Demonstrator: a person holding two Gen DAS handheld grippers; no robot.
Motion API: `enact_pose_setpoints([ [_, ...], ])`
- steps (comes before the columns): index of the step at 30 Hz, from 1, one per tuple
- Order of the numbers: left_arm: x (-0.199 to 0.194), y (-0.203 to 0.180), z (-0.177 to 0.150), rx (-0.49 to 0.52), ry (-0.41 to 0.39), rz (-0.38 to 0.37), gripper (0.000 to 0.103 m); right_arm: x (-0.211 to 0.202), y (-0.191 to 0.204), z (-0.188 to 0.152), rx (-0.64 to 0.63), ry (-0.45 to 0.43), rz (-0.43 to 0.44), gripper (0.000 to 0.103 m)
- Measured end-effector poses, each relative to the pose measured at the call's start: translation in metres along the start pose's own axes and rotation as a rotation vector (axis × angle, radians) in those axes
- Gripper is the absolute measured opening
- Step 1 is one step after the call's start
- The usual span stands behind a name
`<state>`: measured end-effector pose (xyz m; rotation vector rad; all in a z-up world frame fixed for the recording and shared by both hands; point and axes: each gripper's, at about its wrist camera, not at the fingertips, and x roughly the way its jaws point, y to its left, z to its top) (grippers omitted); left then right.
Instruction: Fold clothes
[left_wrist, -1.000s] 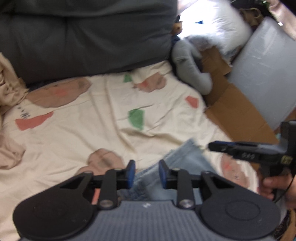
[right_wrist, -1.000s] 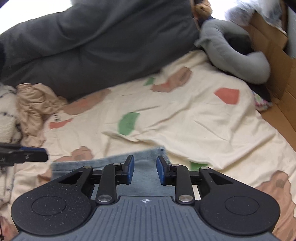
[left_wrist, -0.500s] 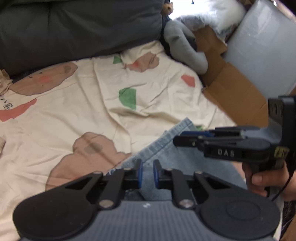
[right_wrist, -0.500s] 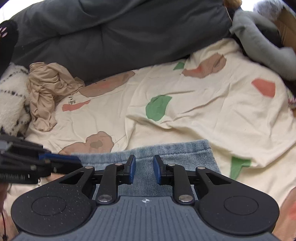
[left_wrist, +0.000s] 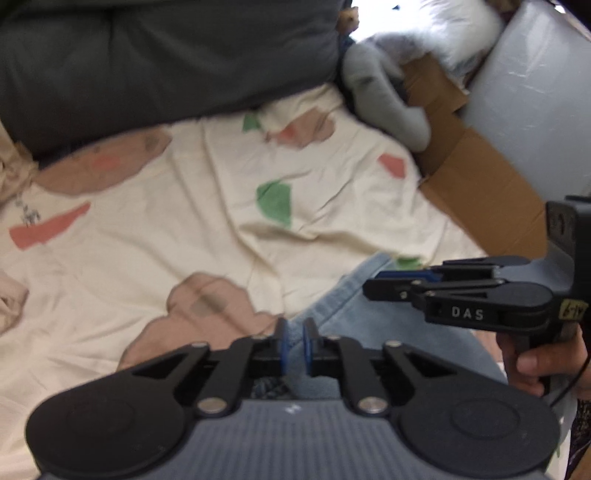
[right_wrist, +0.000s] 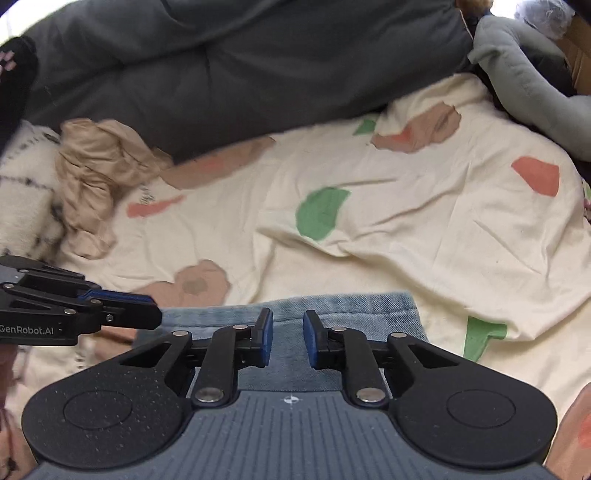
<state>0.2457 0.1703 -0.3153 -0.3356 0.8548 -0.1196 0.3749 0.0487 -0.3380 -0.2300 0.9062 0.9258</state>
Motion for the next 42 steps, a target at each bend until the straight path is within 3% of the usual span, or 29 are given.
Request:
enact_pose_setpoints([
  [5, -0.007, -0.019, -0.008, 0.027, 0.002, -0.054, 0.014, -0.013, 0.012, -0.008, -0.057, 0.0, 0.014, 0.025],
  [8, -0.001, -0.027, -0.015, 0.041, 0.012, -0.072, 0.014, -0.011, 0.015, -0.017, -0.067, 0.014, 0.01, 0.03],
  [13, 0.021, -0.023, -0.032, 0.088, 0.09, 0.001, 0.008, -0.002, 0.016, -0.038, -0.11, 0.055, 0.0, 0.033],
  [15, 0.025, -0.02, -0.036, 0.111, 0.104, 0.016, 0.003, -0.003, 0.016, -0.047, -0.133, 0.067, 0.001, 0.042],
  [20, 0.028, -0.021, -0.033, 0.136, 0.126, 0.031, 0.003, -0.02, 0.01, -0.064, -0.146, 0.09, -0.02, 0.046],
  [26, 0.019, -0.035, -0.031, 0.155, 0.116, 0.077, 0.004, -0.043, 0.001, -0.087, -0.151, 0.127, -0.085, 0.059],
  [28, 0.015, -0.045, -0.031, 0.196, 0.12, 0.095, 0.009, -0.05, -0.001, -0.098, -0.155, 0.143, -0.092, 0.06],
  [30, 0.011, -0.056, -0.032, 0.225, 0.124, 0.076, 0.014, -0.057, -0.003, -0.108, -0.16, 0.156, -0.097, 0.062],
  [37, 0.017, -0.083, -0.053, 0.257, 0.187, -0.022, 0.014, -0.083, -0.015, -0.139, -0.107, 0.163, -0.128, 0.063],
  [42, 0.026, -0.076, -0.064, 0.254, 0.236, -0.004, 0.007, -0.106, -0.02, -0.164, -0.093, 0.19, -0.171, 0.071],
])
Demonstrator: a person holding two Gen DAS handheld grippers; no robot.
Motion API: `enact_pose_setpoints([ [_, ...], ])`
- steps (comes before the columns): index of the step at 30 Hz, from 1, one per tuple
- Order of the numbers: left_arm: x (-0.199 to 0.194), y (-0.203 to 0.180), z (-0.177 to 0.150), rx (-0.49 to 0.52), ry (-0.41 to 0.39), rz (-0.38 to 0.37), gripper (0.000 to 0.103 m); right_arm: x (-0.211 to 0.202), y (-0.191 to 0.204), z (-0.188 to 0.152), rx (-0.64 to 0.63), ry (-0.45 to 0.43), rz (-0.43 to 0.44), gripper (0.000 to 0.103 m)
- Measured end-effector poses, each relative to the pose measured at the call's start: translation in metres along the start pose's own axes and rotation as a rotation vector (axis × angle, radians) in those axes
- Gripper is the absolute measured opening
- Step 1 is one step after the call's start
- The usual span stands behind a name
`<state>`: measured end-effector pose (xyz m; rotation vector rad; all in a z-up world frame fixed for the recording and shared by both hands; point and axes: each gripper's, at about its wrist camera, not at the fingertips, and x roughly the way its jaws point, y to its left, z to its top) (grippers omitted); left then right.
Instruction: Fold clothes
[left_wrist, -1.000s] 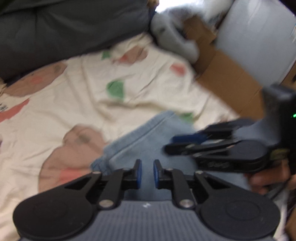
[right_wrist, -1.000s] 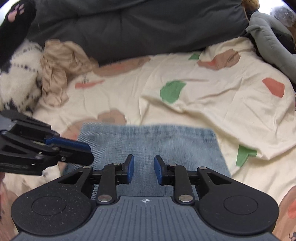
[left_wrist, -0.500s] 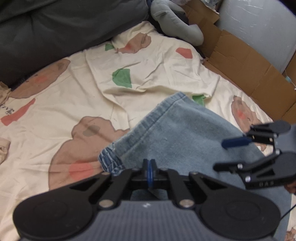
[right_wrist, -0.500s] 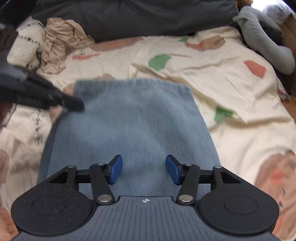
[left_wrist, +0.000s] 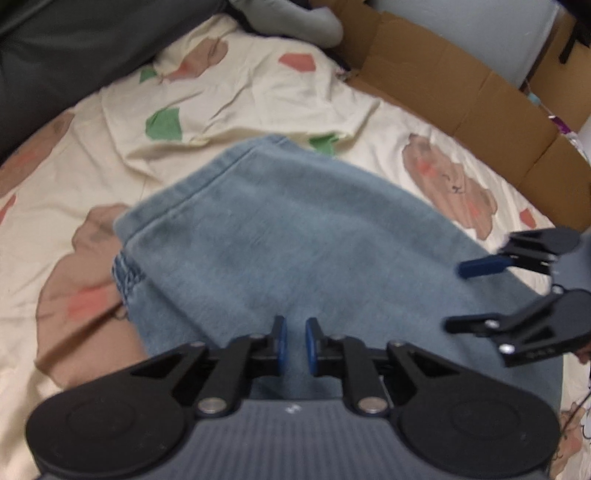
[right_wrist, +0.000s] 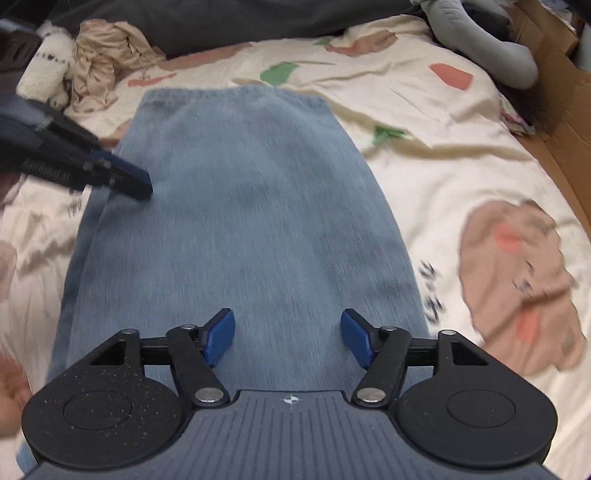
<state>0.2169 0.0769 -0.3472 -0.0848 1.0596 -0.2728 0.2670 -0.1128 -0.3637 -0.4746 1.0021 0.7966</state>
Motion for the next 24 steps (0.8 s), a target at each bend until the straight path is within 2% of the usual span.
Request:
enact_pose_setpoints([
  [2, 0.004, 0.003, 0.0, 0.008, 0.016, 0.007, 0.003, -0.007, -0.002, -0.012, -0.003, 0.013, -0.013, 0.071],
  [6, 0.003, -0.002, 0.006, 0.014, 0.036, 0.025, 0.003, -0.018, -0.01, -0.033, 0.045, 0.038, -0.04, 0.071],
  [8, -0.005, -0.006, 0.008, 0.011, 0.033, 0.029, 0.006, -0.024, -0.013, -0.044, 0.076, 0.035, -0.046, 0.071],
  [10, -0.011, -0.013, 0.008, 0.013, 0.019, 0.015, 0.014, -0.029, -0.012, -0.054, 0.083, 0.033, -0.051, 0.071],
  [17, -0.013, -0.05, -0.009, 0.066, 0.046, -0.116, 0.014, -0.048, -0.02, -0.099, 0.161, 0.019, -0.067, 0.071],
  [24, -0.004, -0.083, -0.042, 0.109, 0.143, -0.249, 0.014, -0.076, -0.026, -0.146, 0.188, 0.013, -0.097, 0.071],
])
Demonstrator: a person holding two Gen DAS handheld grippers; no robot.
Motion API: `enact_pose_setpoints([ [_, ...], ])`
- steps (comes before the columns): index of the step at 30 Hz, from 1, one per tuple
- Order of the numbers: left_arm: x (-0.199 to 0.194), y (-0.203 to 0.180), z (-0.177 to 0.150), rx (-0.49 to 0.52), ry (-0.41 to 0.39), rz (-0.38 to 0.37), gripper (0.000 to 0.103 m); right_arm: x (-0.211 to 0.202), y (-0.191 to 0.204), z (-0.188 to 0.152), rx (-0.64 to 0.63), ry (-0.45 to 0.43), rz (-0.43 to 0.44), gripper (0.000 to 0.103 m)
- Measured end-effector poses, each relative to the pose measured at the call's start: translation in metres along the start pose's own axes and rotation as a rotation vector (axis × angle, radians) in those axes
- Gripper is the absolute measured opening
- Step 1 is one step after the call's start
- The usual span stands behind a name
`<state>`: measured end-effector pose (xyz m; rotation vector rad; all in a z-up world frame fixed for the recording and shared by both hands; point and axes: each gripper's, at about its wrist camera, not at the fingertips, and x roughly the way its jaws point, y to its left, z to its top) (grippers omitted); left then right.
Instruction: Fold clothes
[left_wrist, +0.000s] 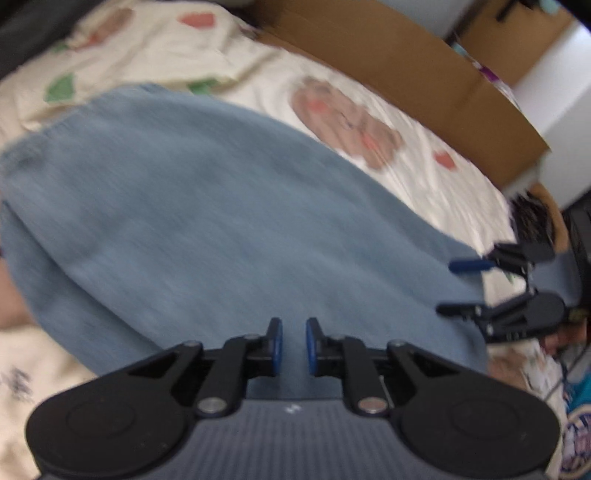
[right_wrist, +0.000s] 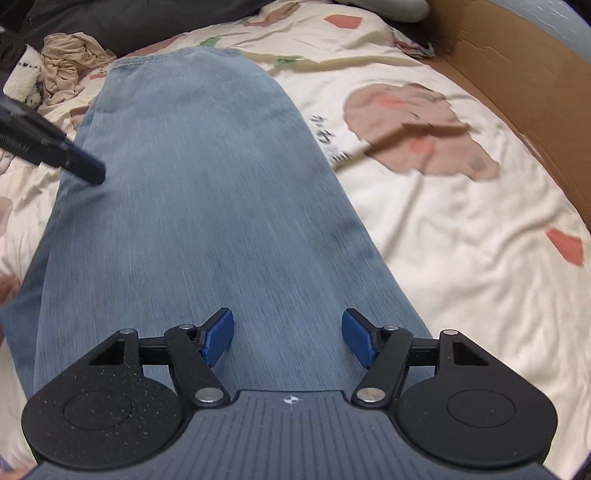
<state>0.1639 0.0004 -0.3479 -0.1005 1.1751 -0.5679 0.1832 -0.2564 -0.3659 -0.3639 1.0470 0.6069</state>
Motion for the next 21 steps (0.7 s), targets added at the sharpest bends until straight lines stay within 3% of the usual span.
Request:
enact_pose_setpoints([
  [10, 0.002, -0.006, -0.019, 0.093, 0.09, -0.039, 0.013, -0.033, -0.029, -0.042, 0.029, 0.04, -0.033, 0.069],
  [18, -0.015, -0.008, -0.012, 0.127, 0.126, -0.076, 0.012, -0.062, -0.038, -0.04, 0.135, -0.064, -0.061, 0.041],
  [21, -0.019, -0.009, -0.01, 0.136, 0.135, -0.109, 0.012, -0.058, -0.043, -0.039, 0.188, -0.107, -0.082, 0.038],
])
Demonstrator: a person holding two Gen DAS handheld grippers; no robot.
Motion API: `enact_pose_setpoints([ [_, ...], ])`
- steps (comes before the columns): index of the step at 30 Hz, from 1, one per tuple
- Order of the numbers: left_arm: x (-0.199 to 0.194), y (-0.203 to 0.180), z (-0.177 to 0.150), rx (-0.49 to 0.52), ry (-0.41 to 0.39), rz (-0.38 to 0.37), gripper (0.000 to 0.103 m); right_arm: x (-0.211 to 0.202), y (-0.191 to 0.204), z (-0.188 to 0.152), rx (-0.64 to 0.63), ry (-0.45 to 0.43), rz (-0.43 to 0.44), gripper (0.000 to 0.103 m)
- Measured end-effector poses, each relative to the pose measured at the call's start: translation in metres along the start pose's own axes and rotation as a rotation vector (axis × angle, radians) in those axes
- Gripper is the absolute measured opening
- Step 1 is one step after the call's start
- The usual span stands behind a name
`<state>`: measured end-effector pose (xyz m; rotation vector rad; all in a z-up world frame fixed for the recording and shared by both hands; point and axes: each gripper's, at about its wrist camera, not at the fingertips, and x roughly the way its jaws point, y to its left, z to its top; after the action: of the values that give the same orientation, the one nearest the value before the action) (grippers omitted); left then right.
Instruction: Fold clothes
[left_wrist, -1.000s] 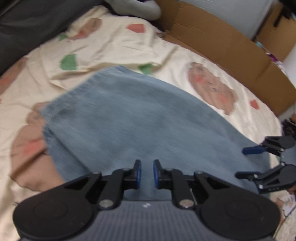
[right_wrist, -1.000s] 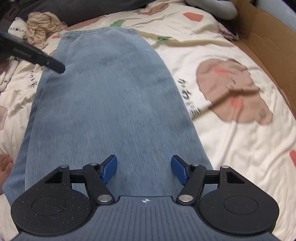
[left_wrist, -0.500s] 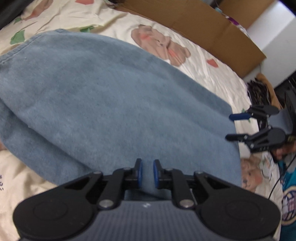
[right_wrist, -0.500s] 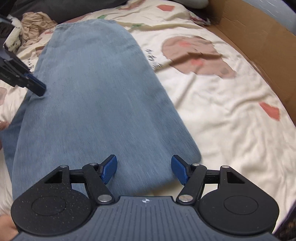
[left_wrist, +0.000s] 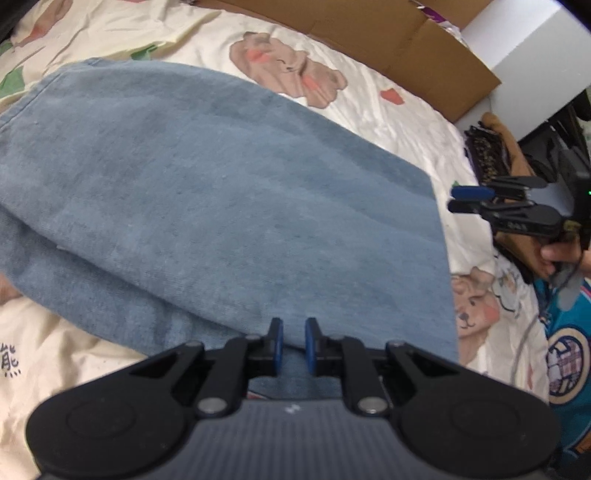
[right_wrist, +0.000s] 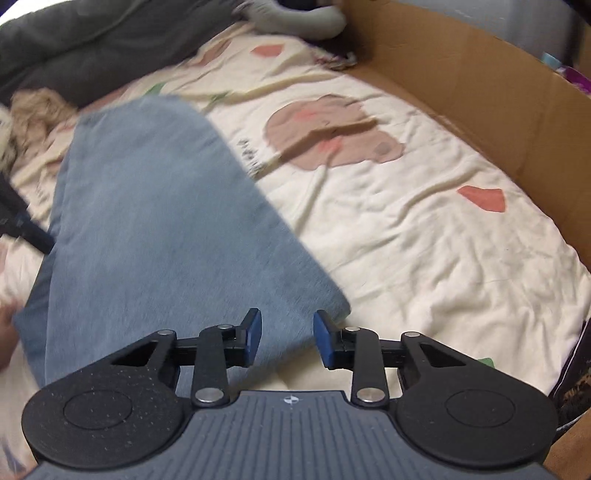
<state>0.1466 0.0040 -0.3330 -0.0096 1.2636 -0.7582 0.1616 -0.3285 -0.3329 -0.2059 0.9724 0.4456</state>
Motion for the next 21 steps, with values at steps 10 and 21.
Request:
enact_pose_setpoints([
  [10, 0.024, -0.01, -0.011, 0.051, 0.081, -0.133, 0.012, 0.033, -0.01, -0.014, 0.088, -0.08, -0.063, 0.033],
  [21, 0.031, -0.011, -0.027, 0.054, 0.133, -0.189, 0.012, 0.016, -0.02, -0.01, 0.171, -0.074, -0.061, 0.028],
])
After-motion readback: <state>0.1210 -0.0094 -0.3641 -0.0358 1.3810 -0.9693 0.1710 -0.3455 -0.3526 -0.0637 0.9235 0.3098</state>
